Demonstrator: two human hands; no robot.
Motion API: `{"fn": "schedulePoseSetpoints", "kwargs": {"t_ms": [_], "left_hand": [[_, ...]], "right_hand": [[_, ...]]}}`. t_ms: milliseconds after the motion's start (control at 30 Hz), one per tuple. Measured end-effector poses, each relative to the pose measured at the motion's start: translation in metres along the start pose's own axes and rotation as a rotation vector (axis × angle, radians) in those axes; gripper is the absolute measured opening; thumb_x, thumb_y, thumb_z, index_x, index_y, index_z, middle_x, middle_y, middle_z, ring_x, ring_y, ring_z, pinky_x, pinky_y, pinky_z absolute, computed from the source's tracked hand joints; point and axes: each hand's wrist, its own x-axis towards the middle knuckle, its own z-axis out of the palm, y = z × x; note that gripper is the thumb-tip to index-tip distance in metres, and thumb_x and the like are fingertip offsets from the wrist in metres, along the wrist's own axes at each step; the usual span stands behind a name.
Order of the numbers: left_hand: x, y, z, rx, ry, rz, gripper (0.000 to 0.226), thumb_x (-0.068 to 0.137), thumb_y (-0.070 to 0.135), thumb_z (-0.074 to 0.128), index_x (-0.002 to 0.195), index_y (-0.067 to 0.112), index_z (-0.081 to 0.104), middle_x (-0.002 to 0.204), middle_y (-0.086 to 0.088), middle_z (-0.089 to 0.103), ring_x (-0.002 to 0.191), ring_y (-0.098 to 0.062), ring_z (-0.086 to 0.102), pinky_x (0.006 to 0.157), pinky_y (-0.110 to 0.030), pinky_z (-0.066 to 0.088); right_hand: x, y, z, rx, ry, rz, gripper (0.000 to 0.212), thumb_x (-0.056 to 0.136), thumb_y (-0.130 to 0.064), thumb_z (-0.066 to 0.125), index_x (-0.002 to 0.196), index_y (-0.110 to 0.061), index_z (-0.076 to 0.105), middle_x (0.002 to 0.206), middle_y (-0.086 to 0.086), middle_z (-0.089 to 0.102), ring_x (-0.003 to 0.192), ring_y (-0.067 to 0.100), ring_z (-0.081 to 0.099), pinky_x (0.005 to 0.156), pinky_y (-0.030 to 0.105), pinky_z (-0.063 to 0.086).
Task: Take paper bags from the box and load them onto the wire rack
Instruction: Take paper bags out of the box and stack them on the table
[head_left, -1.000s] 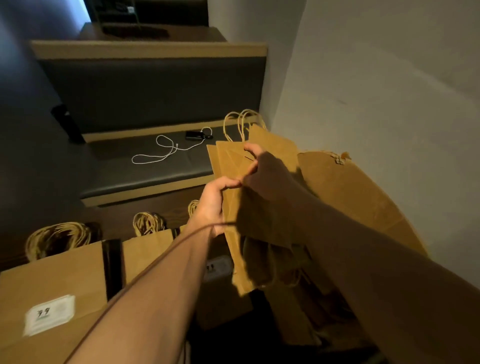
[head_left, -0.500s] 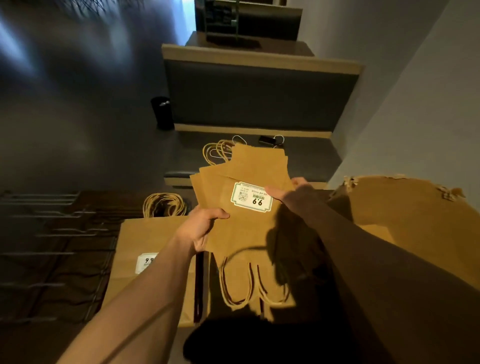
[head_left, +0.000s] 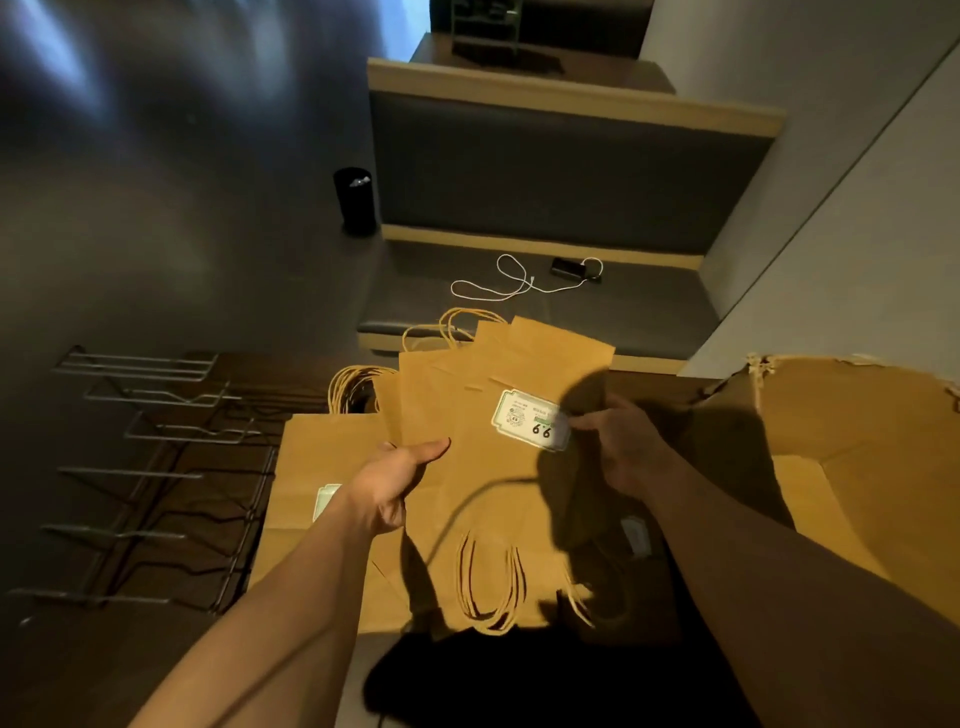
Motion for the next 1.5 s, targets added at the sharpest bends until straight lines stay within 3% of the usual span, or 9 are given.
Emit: {"fn": "schedulePoseSetpoints", "kwargs": {"t_ms": [167, 300, 433, 700, 867, 967, 1067, 1333, 1500], "left_hand": [[-0.001, -0.003, 0.016, 0.111, 0.091, 0.065, 0.038, 0.089, 0.015, 0.072, 0.118, -0.004, 0.056, 0.069, -0.013, 0.072, 0.053, -0.018, 0.069, 0.046, -0.022, 0.052], [0.005, -0.006, 0.019, 0.086, 0.124, 0.127, 0.037, 0.089, 0.014, 0.072, 0.12, 0.001, 0.059, 0.098, -0.018, 0.074, 0.073, -0.022, 0.073, 0.057, -0.029, 0.057], [0.004, -0.012, 0.035, 0.039, 0.149, 0.159, 0.018, 0.086, 0.01, 0.074, 0.097, 0.006, 0.061, 0.078, -0.01, 0.076, 0.075, -0.024, 0.072, 0.068, -0.037, 0.059], [0.005, -0.011, 0.053, 0.216, 0.178, 0.254, 0.027, 0.077, 0.006, 0.082, 0.101, 0.009, 0.069, 0.091, -0.009, 0.076, 0.071, -0.016, 0.073, 0.057, -0.024, 0.054], [-0.002, -0.009, 0.052, 0.193, 0.22, 0.311, 0.03, 0.077, 0.004, 0.081, 0.103, 0.006, 0.065, 0.089, -0.007, 0.073, 0.073, -0.015, 0.069, 0.052, -0.019, 0.051], [-0.005, -0.007, 0.052, 0.233, 0.145, 0.309, 0.026, 0.078, 0.003, 0.079, 0.099, 0.01, 0.066, 0.089, -0.005, 0.075, 0.076, -0.016, 0.071, 0.058, -0.022, 0.053], [-0.006, -0.007, 0.058, 0.278, 0.057, 0.29, 0.019, 0.082, 0.001, 0.076, 0.092, 0.014, 0.066, 0.077, 0.002, 0.076, 0.068, -0.013, 0.073, 0.059, -0.024, 0.056], [-0.003, 0.0, 0.042, 0.321, 0.084, 0.329, 0.031, 0.076, 0.006, 0.081, 0.102, 0.016, 0.065, 0.101, -0.006, 0.074, 0.094, -0.024, 0.071, 0.086, -0.037, 0.056], [-0.002, 0.004, 0.043, 0.392, 0.092, 0.354, 0.039, 0.076, 0.01, 0.082, 0.106, 0.019, 0.06, 0.103, -0.004, 0.071, 0.095, -0.022, 0.068, 0.087, -0.037, 0.055]], "right_hand": [[0.005, 0.01, -0.013, -0.156, -0.039, 0.015, 0.03, 0.082, 0.004, 0.069, 0.11, -0.007, 0.066, 0.099, 0.015, 0.074, 0.087, 0.032, 0.072, 0.077, 0.044, 0.059], [0.01, 0.006, -0.033, -0.028, 0.007, 0.042, 0.028, 0.086, 0.009, 0.061, 0.108, -0.008, 0.068, 0.105, 0.019, 0.071, 0.093, 0.037, 0.069, 0.069, 0.043, 0.057], [0.011, 0.008, -0.034, 0.047, -0.032, 0.101, 0.023, 0.088, 0.01, 0.052, 0.104, -0.002, 0.063, 0.107, 0.026, 0.067, 0.097, 0.044, 0.065, 0.081, 0.053, 0.056], [0.015, 0.02, -0.038, 0.12, -0.01, 0.029, 0.042, 0.089, 0.009, 0.054, 0.121, -0.016, 0.063, 0.109, 0.018, 0.069, 0.097, 0.039, 0.067, 0.073, 0.044, 0.059], [0.018, 0.016, -0.047, 0.16, 0.079, -0.029, 0.035, 0.092, 0.005, 0.052, 0.107, -0.025, 0.062, 0.107, 0.017, 0.068, 0.095, 0.039, 0.067, 0.079, 0.049, 0.057], [0.018, 0.008, -0.044, 0.103, -0.017, -0.009, 0.032, 0.09, 0.006, 0.055, 0.115, -0.013, 0.061, 0.107, 0.02, 0.069, 0.093, 0.038, 0.068, 0.08, 0.047, 0.057], [0.015, 0.004, -0.033, 0.075, -0.026, -0.01, 0.025, 0.089, 0.008, 0.056, 0.099, -0.013, 0.065, 0.101, 0.017, 0.071, 0.088, 0.034, 0.068, 0.077, 0.042, 0.057], [0.015, -0.003, -0.045, 0.041, 0.072, -0.022, 0.018, 0.094, 0.0, 0.055, 0.103, -0.014, 0.061, 0.094, 0.01, 0.067, 0.083, 0.026, 0.064, 0.063, 0.037, 0.052], [0.019, -0.001, -0.043, 0.063, 0.052, -0.022, 0.022, 0.091, 0.003, 0.056, 0.099, -0.016, 0.065, 0.106, 0.019, 0.068, 0.09, 0.034, 0.067, 0.07, 0.041, 0.056]]}}
